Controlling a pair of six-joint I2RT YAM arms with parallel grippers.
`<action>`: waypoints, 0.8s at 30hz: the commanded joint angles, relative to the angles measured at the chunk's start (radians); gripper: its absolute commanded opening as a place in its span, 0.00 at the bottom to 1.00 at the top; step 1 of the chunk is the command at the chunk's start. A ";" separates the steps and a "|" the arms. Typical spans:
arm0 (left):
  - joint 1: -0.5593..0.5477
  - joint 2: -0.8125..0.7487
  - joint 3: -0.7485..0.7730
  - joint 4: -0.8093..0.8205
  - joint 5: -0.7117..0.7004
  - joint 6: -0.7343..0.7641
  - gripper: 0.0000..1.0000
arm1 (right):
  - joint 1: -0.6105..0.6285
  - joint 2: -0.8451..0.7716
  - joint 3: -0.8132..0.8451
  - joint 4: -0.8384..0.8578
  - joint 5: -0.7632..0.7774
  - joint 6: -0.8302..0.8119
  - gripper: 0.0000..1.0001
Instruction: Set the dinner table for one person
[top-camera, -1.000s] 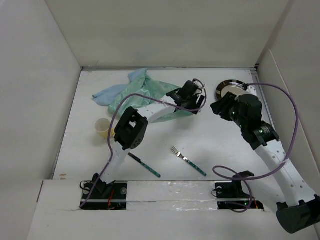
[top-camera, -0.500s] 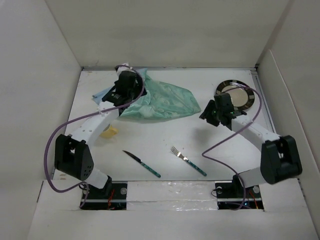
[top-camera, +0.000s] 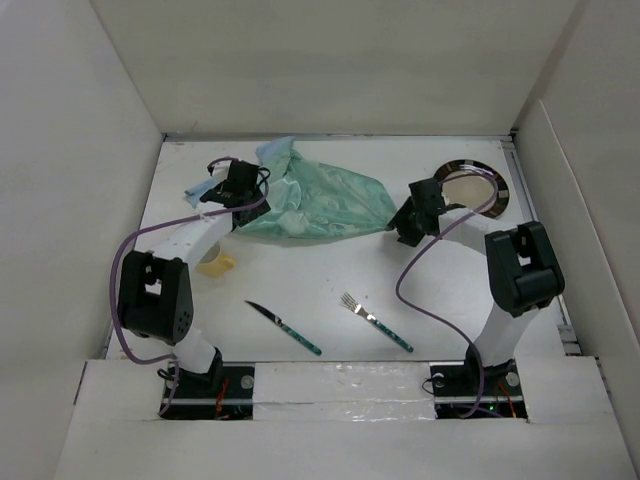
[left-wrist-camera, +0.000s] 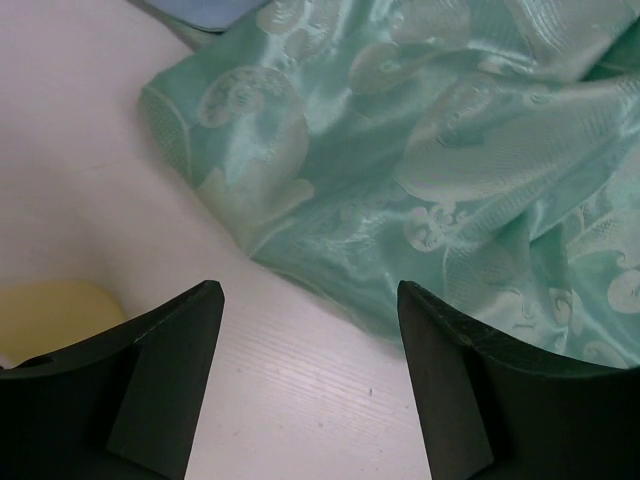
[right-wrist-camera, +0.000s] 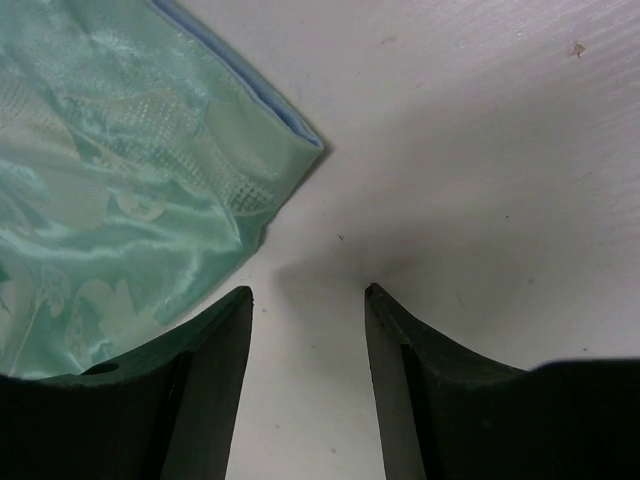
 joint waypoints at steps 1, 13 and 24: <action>0.025 -0.030 0.032 0.002 -0.042 -0.017 0.68 | 0.003 0.023 0.055 0.034 0.036 0.091 0.53; 0.155 0.172 0.212 -0.071 0.083 0.122 0.75 | -0.028 0.188 0.205 0.035 -0.057 0.226 0.10; 0.131 0.442 0.454 -0.192 0.166 0.257 0.70 | -0.104 0.001 0.106 0.176 -0.047 0.132 0.00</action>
